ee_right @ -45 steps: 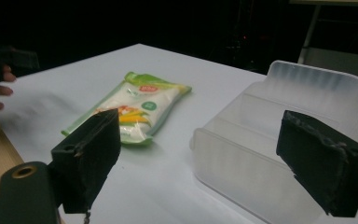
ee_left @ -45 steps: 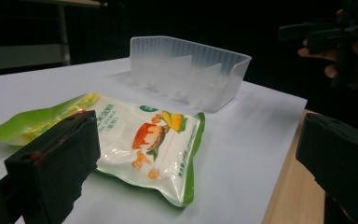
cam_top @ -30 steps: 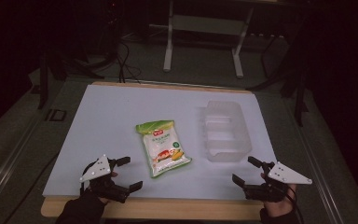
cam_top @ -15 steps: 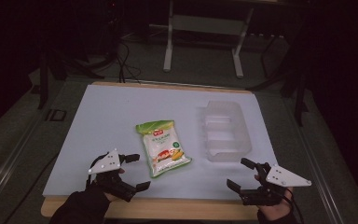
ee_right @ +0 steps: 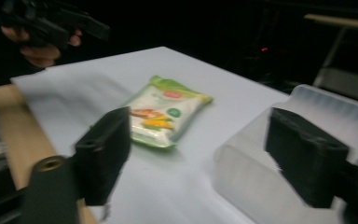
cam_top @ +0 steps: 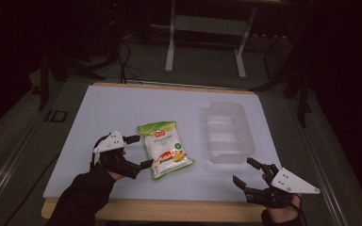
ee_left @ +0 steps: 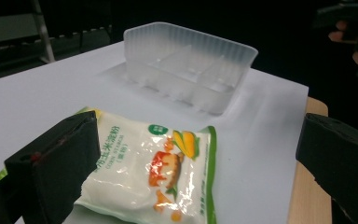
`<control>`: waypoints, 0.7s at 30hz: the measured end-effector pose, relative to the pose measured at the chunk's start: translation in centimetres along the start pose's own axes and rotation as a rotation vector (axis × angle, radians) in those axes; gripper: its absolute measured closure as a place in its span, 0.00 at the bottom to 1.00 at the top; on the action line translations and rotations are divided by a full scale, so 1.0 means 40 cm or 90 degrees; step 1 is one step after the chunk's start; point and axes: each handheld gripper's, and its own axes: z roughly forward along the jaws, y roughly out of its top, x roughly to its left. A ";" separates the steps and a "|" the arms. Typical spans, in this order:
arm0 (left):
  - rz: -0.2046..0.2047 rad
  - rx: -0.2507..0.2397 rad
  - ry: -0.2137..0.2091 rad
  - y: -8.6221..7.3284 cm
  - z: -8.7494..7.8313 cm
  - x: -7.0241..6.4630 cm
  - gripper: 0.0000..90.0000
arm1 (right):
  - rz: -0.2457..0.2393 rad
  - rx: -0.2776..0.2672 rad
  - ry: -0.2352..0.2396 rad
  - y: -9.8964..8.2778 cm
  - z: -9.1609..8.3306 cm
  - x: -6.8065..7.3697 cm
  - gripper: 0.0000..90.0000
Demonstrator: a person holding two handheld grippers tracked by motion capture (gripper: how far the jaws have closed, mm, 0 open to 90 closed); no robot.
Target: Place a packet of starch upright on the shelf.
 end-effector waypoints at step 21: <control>-0.072 0.041 0.104 0.000 0.105 0.185 0.02 | 0.052 -0.003 -0.038 0.004 0.015 -0.008 0.11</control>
